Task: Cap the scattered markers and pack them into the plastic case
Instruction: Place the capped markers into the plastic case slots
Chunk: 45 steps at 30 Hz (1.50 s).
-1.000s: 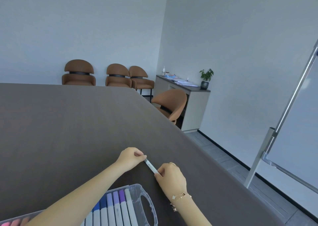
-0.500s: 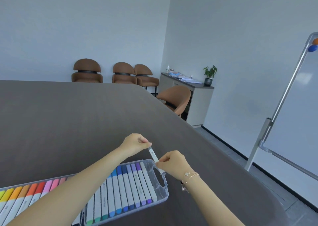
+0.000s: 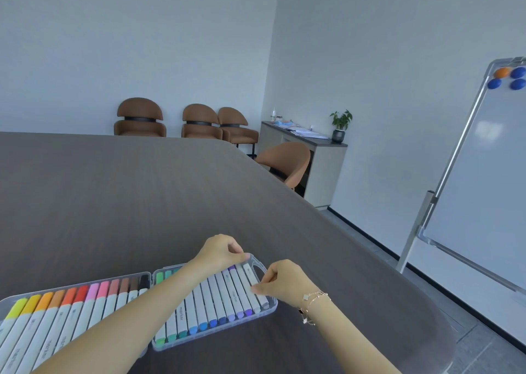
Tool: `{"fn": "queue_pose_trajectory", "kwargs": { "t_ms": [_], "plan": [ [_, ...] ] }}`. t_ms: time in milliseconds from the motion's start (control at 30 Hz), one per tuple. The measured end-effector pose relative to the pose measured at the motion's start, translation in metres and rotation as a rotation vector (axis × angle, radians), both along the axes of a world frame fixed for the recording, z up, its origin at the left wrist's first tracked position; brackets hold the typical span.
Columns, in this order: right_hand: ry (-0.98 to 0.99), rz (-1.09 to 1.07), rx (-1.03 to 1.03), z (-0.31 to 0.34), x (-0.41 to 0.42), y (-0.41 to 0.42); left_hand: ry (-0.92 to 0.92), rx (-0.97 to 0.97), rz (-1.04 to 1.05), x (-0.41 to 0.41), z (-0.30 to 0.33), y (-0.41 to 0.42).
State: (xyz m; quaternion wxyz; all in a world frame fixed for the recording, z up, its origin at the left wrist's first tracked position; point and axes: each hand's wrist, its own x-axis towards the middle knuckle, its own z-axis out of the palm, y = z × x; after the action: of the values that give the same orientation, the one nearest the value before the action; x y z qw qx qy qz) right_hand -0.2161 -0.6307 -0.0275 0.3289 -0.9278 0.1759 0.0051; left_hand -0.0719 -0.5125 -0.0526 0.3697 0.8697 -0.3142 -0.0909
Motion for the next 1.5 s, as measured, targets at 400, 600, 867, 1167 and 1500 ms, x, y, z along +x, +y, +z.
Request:
{"fn": "queue_pose_trajectory", "kwargs": {
  "t_ms": [400,600,867,1167,1500],
  "plan": [
    [0.108,0.007,-0.011,-0.01,0.005,-0.016,-0.038,0.043,0.024,0.005,-0.01,-0.005],
    [0.079,-0.064,-0.07,-0.019,0.004,-0.018,-0.041,0.026,0.048,0.003,-0.01,-0.008],
    [0.169,-0.078,-0.131,-0.016,0.004,-0.016,-0.003,0.083,0.143,0.001,-0.005,-0.011],
    [0.102,-0.084,-0.068,-0.019,0.0,-0.016,-0.018,-0.08,-0.002,-0.008,0.002,0.021],
    [0.106,-0.146,-0.191,-0.029,0.027,-0.021,-0.066,0.323,0.223,0.023,0.043,0.211]
  ]
}}
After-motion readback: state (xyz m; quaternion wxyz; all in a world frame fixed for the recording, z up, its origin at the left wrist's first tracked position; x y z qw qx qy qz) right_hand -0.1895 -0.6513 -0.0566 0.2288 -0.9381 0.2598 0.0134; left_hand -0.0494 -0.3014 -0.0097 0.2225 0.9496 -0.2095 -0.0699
